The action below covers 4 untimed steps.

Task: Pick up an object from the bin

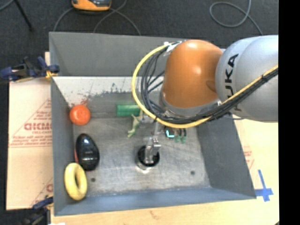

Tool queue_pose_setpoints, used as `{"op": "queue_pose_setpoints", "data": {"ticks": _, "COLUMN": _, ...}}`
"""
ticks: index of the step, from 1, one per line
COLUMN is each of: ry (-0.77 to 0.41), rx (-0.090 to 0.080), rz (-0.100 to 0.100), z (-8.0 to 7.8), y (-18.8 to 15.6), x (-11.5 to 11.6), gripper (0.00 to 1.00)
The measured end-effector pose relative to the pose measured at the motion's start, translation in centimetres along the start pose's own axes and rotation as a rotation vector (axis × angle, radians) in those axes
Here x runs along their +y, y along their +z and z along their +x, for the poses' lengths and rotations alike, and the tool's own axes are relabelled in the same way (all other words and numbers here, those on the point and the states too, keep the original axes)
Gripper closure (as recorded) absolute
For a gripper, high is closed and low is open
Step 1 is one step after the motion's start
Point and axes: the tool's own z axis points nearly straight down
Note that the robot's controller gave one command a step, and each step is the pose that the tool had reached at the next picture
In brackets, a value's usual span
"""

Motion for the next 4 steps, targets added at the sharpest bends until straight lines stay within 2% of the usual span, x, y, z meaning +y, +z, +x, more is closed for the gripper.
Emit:
{"op": "queue_pose_setpoints", "data": {"ticks": 1, "ry": 0.002, "rx": -0.008, "rz": -0.001, "z": -0.2, "y": -0.4, "x": 0.0, "gripper": 0.00}}
{"op": "queue_pose_setpoints", "data": {"ticks": 2, "ry": -0.037, "rx": -0.015, "rz": 0.001, "z": 1.1, "y": 4.1, "x": -1.0, "gripper": 0.00}}
{"op": "queue_pose_setpoints", "data": {"ticks": 3, "ry": -0.087, "rx": -0.011, "rz": 0.002, "z": 2.4, "y": 10.2, "x": -2.5, "gripper": 0.00}}
{"op": "queue_pose_setpoints", "data": {"ticks": 4, "ry": -0.015, "rx": -0.066, "rz": -0.009, "z": 0.8, "y": 14.6, "x": -2.5, "gripper": 1.00}}
